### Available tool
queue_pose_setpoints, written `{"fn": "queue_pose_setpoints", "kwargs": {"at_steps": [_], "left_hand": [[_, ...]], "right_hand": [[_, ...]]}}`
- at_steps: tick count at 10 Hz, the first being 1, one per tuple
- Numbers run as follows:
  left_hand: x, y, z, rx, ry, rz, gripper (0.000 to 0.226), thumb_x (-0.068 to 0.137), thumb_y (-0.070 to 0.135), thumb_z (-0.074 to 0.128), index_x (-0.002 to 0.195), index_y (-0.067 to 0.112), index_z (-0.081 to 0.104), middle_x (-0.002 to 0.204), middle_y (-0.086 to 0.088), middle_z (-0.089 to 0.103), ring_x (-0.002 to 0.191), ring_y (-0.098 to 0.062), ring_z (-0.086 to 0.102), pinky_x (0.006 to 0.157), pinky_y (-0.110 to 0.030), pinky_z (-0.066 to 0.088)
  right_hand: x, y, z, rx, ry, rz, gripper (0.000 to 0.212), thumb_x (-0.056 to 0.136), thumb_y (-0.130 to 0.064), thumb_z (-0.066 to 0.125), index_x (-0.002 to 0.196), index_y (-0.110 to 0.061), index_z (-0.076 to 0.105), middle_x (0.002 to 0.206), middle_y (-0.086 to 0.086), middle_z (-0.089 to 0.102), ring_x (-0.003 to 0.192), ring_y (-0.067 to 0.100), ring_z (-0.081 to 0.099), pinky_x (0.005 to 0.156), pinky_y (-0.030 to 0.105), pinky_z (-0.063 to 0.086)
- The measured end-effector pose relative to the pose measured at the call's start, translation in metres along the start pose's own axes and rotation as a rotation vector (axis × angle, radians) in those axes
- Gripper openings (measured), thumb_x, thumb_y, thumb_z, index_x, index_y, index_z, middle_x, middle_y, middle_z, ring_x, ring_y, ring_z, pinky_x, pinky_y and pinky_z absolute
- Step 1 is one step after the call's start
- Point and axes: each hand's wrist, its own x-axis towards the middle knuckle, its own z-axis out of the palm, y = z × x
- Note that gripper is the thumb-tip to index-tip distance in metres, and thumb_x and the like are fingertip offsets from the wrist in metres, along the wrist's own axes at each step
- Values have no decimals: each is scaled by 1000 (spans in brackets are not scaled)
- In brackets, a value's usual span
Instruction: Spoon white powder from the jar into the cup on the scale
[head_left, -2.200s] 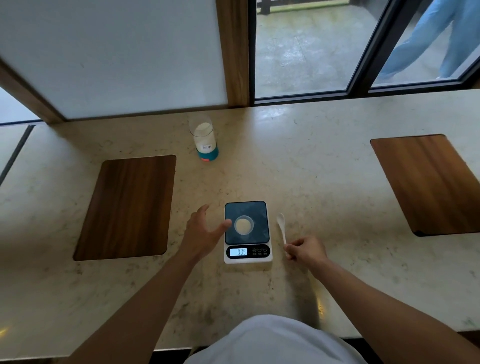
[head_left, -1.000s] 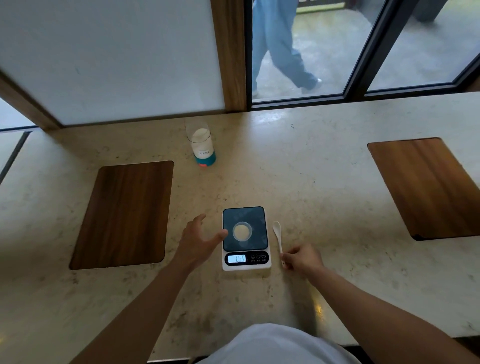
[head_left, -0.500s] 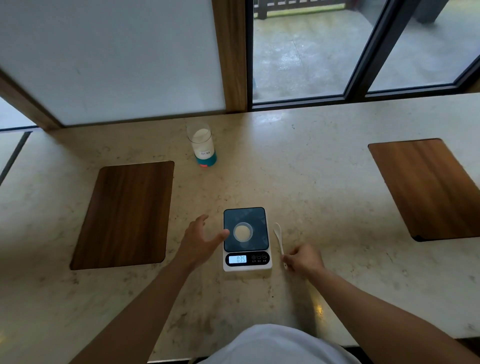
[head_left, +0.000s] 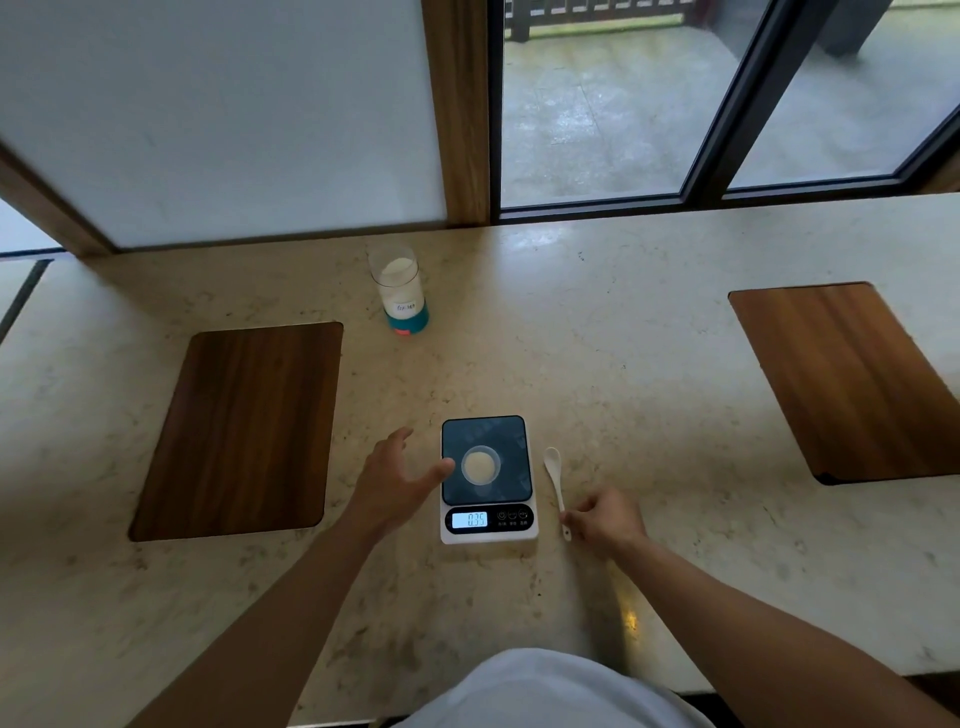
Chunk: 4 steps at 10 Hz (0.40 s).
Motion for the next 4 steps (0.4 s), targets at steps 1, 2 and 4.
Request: {"fn": "queue_pose_setpoints", "kwargs": {"at_steps": [1, 2, 4], "left_hand": [[0, 2, 0, 6, 0, 7, 93, 70, 75, 57, 144, 25, 31, 151, -8, 36, 132, -28, 40, 103, -52, 40], [0, 2, 0, 15, 1, 12, 89, 75, 70, 61, 144, 24, 31, 151, -8, 36, 132, -28, 41, 104, -53, 39], [3, -2, 2, 56, 11, 39, 90, 73, 73, 58, 144, 24, 31, 150, -7, 38, 131, -28, 42, 103, -52, 39]], "right_hand": [[1, 2, 0, -18, 9, -10, 22, 83, -28, 78, 65, -15, 74, 67, 2, 72, 64, 16, 69, 66, 37, 61], [1, 0, -2, -15, 15, 1, 21, 85, -29, 76, 68, -16, 72, 69, 1, 71, 65, 14, 68, 62, 33, 59], [10, -8, -6, 60, 66, -32, 29, 90, -29, 69, 80, -2, 75, 84, 19, 74, 62, 17, 60, 60, 31, 48]]}}
